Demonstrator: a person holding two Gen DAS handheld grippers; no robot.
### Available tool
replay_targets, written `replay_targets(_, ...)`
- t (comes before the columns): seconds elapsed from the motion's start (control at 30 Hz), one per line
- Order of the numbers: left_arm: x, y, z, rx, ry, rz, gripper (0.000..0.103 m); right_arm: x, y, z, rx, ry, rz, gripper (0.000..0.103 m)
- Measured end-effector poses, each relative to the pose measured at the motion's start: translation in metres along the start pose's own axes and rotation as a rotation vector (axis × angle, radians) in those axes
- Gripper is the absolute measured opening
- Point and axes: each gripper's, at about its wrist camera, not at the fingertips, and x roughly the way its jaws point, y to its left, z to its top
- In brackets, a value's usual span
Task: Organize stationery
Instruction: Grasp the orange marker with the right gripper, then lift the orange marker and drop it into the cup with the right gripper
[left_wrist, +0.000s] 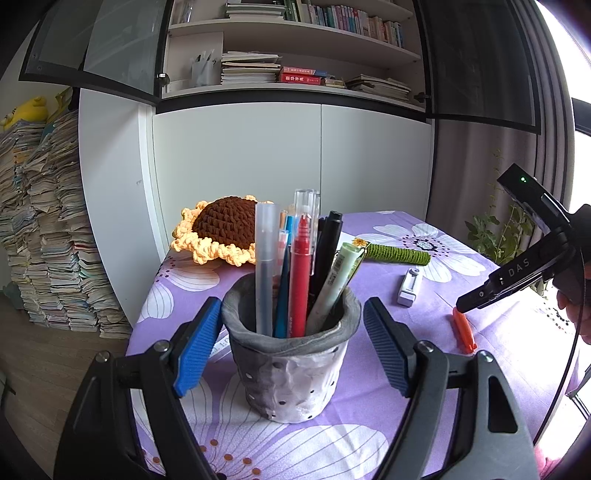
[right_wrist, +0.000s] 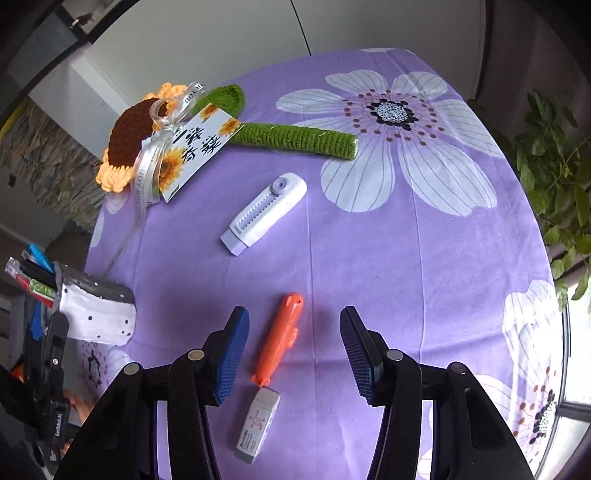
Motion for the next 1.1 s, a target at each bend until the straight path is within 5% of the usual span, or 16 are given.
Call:
replay_targets(0.07,0.000,0.000,0.000,0.000,0.000,0.000,0.078,0.004,0.007,0.000,-0.026,0.014,-0.003,0.037)
replay_targets(0.27,0.000,0.000,0.000,0.000,-0.001,0.000,0.078,0.021,0.012,0.002,-0.039,0.047,-0.006,0.034)
replay_targets(0.33,0.000,0.000,0.000,0.000,0.000,0.000,0.078,0.025,0.012,0.003,-0.044,0.053,-0.015,0.018)
replay_targets(0.43,0.000,0.000,0.000,0.000,0.000,0.000,0.078,0.023,0.014,0.002,-0.048,0.046,-0.015,0.016)
replay_targets(0.67,0.000,0.000,0.000,0.000,0.000,0.000,0.078,-0.022,0.032,0.000,-0.073,-0.068,0.111,0.015)
replay_targets(0.93,0.000,0.000,0.000,0.000,0.000,0.000,0.078,-0.106,0.106,-0.010,-0.278,-0.286,0.302,0.015)
replay_targets(1.1,0.000,0.000,0.000,0.000,0.000,-0.001,0.078,-0.122,0.152,-0.016,-0.417,-0.321,0.366,0.015)
